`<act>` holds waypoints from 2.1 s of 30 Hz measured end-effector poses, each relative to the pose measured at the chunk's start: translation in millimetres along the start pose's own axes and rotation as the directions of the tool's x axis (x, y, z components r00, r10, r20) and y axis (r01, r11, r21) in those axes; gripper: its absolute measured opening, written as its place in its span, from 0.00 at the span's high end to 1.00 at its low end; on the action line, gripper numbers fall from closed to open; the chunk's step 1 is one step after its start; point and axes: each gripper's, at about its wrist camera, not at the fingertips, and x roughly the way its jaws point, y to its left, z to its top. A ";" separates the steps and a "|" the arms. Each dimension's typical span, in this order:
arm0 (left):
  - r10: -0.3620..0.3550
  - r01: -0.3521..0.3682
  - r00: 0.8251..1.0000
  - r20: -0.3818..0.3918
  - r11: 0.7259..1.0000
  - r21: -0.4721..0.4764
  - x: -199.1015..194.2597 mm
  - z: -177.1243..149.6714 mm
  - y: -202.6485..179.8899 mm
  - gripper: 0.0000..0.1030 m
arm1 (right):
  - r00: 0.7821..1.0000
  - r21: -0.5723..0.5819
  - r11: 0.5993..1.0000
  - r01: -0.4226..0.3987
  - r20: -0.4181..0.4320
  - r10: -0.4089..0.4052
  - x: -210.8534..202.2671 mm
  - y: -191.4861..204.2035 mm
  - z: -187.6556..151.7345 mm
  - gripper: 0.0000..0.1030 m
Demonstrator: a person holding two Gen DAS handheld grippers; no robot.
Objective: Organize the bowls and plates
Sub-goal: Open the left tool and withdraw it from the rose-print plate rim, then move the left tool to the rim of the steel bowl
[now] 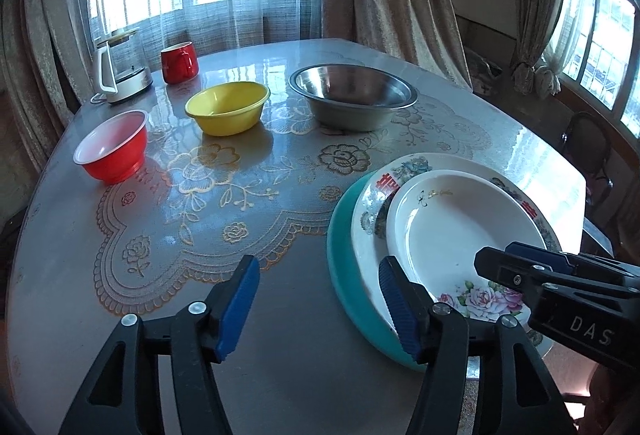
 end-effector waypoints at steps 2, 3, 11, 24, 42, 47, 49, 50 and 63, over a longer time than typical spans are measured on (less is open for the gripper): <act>0.004 -0.004 1.000 -0.004 1.000 -0.003 0.9 0.8 -0.3 0.35 | 1.000 0.003 1.000 0.002 0.000 -0.002 0.0 -1.1 0.7 0.63; 0.005 -0.005 1.000 -0.005 1.000 -0.005 1.3 0.8 -0.3 0.34 | 1.000 0.006 1.000 0.003 0.001 -0.003 0.2 -2.1 0.9 0.63; 0.001 0.000 1.000 -0.025 1.000 0.020 4.8 4.5 -11.0 0.29 | 1.000 0.015 1.000 -0.009 0.000 0.009 0.7 -10.1 1.3 0.62; 0.006 -0.004 0.997 -0.083 0.999 0.033 30.4 35.6 -28.7 0.27 | 0.998 0.032 0.998 -0.058 0.037 0.057 -1.9 -33.5 27.3 0.60; 0.018 -0.020 0.995 -0.103 1.000 -0.022 73.4 108.3 -4.3 0.23 | 0.999 0.071 0.997 -0.023 0.049 0.019 22.9 -60.9 100.3 0.58; 0.012 -0.015 0.994 -0.108 1.000 -0.025 84.5 126.2 0.1 0.22 | 0.999 0.055 0.998 -0.020 0.041 0.018 33.6 -60.2 125.5 0.58; 0.007 -0.010 0.993 -0.116 1.000 -0.024 90.4 131.9 1.4 0.22 | 0.999 0.048 0.998 -0.032 0.039 0.030 38.5 -59.0 134.6 0.58; 0.000 -0.003 0.993 -0.118 1.000 -0.030 93.2 135.3 1.0 0.22 | 0.999 0.049 0.998 -0.030 0.031 0.029 42.3 -58.8 139.8 0.58; -0.031 0.014 0.990 -0.139 0.992 -0.123 140.9 169.7 14.9 0.16 | 0.993 0.150 0.982 -0.110 -0.028 0.116 102.9 -77.4 206.0 0.57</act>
